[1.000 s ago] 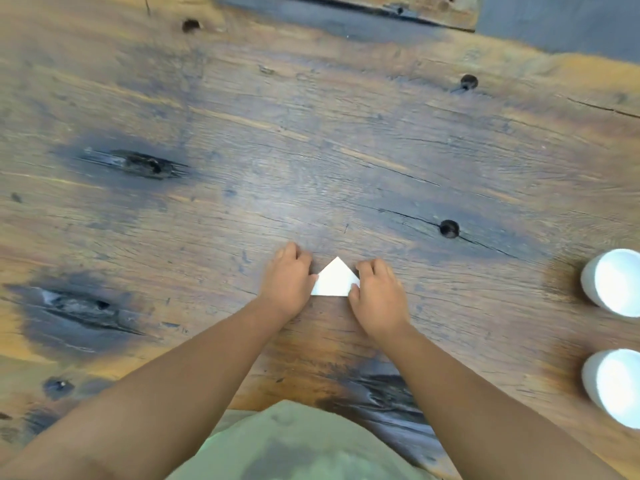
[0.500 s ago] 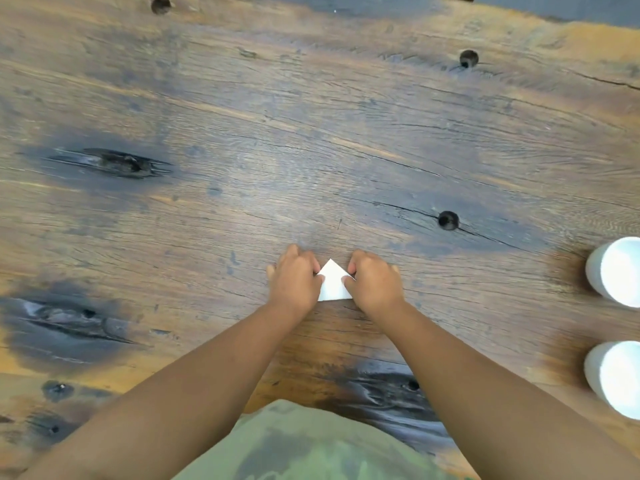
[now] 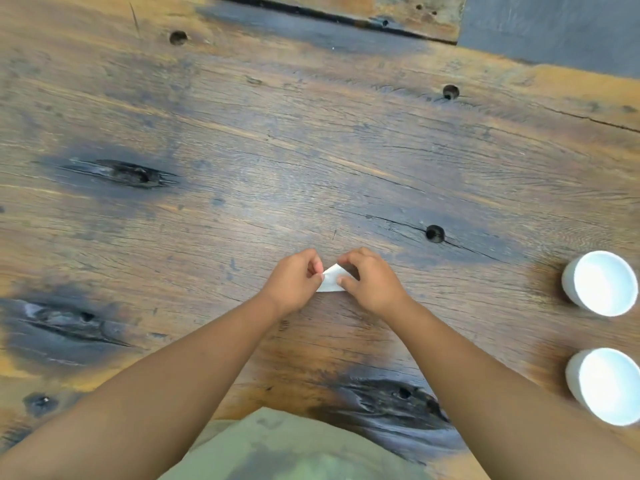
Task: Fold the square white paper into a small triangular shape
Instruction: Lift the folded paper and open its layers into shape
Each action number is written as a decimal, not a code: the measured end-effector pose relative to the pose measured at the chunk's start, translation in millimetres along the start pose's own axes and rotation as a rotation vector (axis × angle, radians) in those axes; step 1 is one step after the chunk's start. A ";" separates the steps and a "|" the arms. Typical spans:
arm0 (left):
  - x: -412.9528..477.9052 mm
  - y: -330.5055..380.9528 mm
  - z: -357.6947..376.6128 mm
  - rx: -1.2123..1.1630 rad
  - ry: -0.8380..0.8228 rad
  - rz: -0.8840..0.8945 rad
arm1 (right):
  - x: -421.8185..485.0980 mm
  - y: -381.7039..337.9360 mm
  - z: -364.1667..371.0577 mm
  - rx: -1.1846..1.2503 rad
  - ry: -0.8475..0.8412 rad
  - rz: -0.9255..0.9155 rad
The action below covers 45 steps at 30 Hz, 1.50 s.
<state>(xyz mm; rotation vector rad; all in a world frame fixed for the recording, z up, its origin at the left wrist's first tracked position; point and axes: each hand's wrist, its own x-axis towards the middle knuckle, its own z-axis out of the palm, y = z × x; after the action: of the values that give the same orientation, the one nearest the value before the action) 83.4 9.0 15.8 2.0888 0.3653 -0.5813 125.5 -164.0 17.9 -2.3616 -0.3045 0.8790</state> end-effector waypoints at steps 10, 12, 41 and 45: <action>-37.4 37.3 -48.5 -0.113 -0.100 0.140 | -43.4 -38.9 -38.4 0.098 0.072 -0.067; -44.9 47.3 -58.8 -0.137 -0.086 0.161 | -52.2 -48.9 -50.2 0.154 0.089 -0.075; -199.9 315.2 -261.6 -0.071 0.146 0.805 | -221.8 -268.7 -284.7 0.157 0.641 -0.570; -216.8 345.6 -277.3 -0.021 0.193 0.867 | -237.2 -283.6 -305.8 0.157 0.704 -0.620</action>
<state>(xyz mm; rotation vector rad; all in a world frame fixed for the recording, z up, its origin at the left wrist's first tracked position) 134.0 45.7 505.2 2.0371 -0.4257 0.1405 144.9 -171.0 497.2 -2.0720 -0.5917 -0.2137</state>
